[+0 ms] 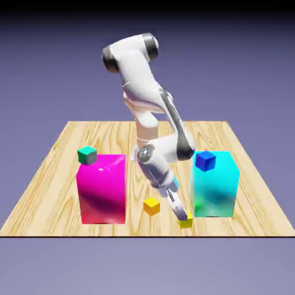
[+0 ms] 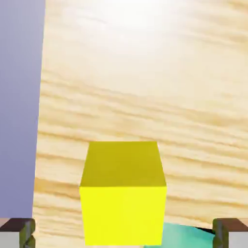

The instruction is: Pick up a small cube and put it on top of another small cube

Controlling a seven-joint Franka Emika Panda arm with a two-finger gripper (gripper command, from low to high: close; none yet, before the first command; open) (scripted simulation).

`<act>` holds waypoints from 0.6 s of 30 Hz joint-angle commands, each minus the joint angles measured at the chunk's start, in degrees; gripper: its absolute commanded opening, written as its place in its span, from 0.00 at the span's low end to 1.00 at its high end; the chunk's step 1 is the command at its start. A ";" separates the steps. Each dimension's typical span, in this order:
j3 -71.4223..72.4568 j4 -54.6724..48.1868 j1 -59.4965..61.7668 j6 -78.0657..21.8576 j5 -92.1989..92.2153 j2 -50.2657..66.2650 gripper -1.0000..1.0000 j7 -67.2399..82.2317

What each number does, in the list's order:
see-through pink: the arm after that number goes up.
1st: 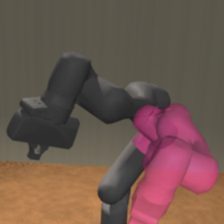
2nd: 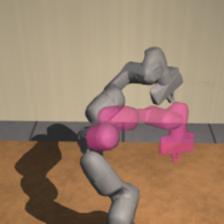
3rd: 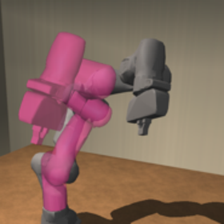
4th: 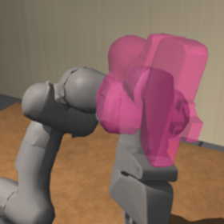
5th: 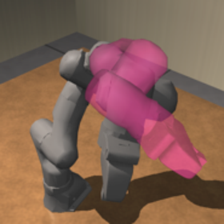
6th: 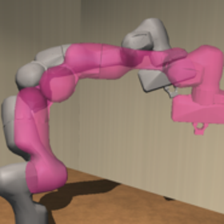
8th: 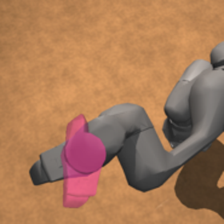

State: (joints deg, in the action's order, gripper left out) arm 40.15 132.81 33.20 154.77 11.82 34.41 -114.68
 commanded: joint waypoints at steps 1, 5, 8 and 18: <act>0.33 -0.18 0.37 1.39 -2.49 1.98 0.50 -1.61; 1.10 -0.59 1.21 4.58 -8.19 6.49 0.00 -5.30; 0.43 -0.23 0.48 1.79 -3.21 2.54 0.00 -2.08; -5.75 0.99 -2.03 -9.60 9.10 -17.67 0.00 8.39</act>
State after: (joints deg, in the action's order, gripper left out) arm 34.40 133.80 31.17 145.22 20.97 16.74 -106.25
